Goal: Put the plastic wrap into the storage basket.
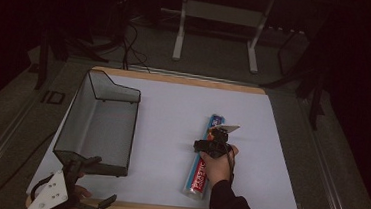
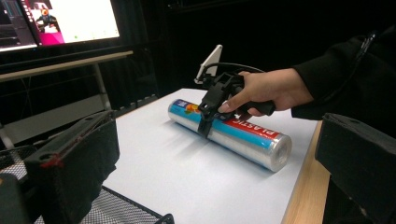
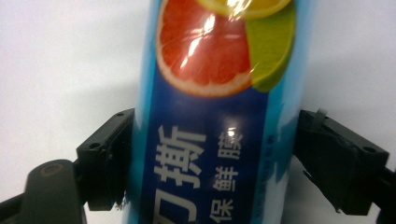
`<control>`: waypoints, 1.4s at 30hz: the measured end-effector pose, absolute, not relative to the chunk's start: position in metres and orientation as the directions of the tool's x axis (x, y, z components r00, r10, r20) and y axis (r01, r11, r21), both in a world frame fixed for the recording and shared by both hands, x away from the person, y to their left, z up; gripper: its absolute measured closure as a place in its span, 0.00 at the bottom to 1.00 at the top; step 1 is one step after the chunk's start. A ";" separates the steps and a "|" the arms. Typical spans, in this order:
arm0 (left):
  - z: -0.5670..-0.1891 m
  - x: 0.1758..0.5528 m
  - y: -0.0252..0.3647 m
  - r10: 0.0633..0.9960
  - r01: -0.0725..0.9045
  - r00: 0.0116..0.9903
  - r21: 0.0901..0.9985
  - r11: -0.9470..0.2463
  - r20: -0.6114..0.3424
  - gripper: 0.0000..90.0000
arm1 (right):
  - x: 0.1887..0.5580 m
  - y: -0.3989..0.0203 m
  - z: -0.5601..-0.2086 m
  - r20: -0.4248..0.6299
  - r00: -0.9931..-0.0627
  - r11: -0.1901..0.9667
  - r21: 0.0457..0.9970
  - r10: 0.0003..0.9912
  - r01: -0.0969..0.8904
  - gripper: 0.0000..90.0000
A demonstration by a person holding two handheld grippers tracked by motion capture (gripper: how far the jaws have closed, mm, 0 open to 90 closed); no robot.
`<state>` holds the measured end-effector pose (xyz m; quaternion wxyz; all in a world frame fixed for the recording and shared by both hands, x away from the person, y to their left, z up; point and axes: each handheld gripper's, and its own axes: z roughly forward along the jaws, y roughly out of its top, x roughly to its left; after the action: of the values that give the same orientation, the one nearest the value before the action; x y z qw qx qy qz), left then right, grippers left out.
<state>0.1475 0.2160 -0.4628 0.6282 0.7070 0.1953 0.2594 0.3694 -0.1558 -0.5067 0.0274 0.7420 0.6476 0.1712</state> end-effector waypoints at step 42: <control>-0.464 0.148 0.215 0.604 -0.049 0.785 0.986 -0.159 0.136 0.01 | 0.389 -0.144 -0.452 0.462 -0.046 -0.153 0.385 0.886 0.910 0.35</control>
<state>0.1484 0.2146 -0.4637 0.6188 0.7139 0.1945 0.2639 0.3889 -0.1443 -0.4520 -0.0194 0.6903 0.6504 0.3165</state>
